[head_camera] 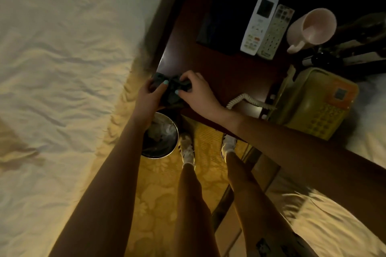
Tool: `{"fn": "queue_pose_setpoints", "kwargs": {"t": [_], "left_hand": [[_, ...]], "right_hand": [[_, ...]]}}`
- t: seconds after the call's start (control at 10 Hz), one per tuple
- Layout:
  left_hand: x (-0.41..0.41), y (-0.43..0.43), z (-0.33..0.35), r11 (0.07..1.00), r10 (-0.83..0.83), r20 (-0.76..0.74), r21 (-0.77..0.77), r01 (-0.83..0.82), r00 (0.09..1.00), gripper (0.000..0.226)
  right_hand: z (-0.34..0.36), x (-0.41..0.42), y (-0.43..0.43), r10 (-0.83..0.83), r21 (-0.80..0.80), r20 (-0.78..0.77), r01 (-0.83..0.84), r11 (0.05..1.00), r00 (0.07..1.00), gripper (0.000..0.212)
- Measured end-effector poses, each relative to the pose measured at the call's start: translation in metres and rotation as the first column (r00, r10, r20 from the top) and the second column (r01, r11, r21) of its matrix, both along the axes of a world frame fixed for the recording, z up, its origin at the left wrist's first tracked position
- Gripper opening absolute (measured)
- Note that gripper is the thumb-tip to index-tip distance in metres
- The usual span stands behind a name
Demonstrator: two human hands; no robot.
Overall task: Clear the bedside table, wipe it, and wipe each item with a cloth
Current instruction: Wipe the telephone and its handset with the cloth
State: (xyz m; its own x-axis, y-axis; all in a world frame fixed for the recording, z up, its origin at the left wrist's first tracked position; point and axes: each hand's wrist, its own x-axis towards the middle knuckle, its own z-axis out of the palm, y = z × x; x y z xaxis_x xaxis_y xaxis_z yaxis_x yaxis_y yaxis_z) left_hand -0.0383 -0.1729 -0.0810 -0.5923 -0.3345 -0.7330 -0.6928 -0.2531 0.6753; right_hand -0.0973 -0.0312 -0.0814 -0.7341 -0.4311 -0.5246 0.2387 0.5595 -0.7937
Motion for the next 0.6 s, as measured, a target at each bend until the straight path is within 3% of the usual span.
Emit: {"fn": "queue_pose_setpoints", "kwargs": {"t": [0.1,0.2,0.4,0.5,0.6], "left_hand": [[0.019,-0.022,-0.015,0.959,-0.176,0.068,-0.212,0.187,0.982,0.039],[0.028,-0.031,-0.026,0.883,-0.251,0.149,-0.371,0.289,0.957,0.038],[0.015,-0.044,-0.018,0.761,-0.370,0.143,-0.520,0.387,0.918,0.054],[-0.009,-0.044,0.007,0.603,-0.559,0.122,-0.619,0.503,0.820,0.052],[-0.044,-0.036,0.045,0.393,-0.750,0.164,-0.669,0.631,0.641,0.054]], "right_hand": [[-0.014,0.014,-0.019,0.046,0.071,-0.024,-0.044,0.996,0.999,0.025],[-0.023,0.023,-0.028,0.112,0.116,-0.046,-0.106,0.988,0.993,0.024],[0.001,0.009,-0.021,0.227,0.234,-0.003,-0.220,0.947,0.974,0.032],[0.031,0.000,-0.007,0.265,0.278,-0.016,-0.250,0.928,0.964,0.040],[0.074,-0.018,0.016,0.254,0.353,-0.081,-0.211,0.912,0.964,0.044]]}}
